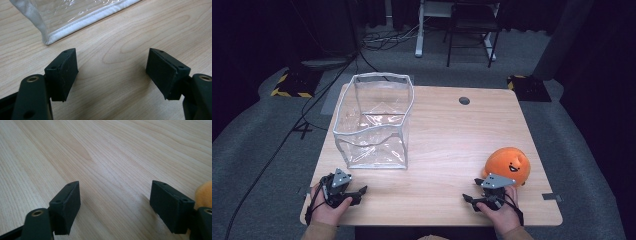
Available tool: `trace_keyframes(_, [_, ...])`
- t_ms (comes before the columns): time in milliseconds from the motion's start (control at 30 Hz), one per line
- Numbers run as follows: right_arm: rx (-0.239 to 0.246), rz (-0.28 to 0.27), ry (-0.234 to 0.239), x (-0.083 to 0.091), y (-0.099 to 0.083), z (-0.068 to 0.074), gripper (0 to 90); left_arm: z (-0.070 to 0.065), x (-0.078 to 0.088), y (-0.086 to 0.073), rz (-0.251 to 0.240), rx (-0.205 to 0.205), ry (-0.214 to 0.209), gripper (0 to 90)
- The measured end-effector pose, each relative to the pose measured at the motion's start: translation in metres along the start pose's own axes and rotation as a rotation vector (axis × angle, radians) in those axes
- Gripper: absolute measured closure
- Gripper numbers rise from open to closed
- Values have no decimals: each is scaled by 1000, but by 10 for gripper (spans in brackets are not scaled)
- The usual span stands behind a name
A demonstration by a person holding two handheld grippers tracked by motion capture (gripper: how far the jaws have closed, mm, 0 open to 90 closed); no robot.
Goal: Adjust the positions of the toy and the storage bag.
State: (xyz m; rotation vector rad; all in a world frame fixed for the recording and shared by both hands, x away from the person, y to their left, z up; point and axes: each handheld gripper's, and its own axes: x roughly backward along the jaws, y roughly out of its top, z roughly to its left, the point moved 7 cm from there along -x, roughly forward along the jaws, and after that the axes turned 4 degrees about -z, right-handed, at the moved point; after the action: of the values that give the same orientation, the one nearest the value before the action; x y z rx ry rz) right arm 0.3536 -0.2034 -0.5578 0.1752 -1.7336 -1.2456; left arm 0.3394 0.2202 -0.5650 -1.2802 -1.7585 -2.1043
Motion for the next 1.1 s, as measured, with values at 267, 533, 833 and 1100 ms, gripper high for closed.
trace_keyframes(267, [-3,0,-5,0,0,0,251,0,3,-1,6,-14,3,255])
trace_keyframes(533, [9,-11,11,1,0,3,340,0,7,6,-35,3,-13,256])
trace_keyframes(833, [-3,-14,-1,2,1,3,384,14,15,18,-119,83,40,259])
trace_keyframes(1100, [-15,-26,-8,6,-1,0,552,46,17,30,-137,120,128,429])
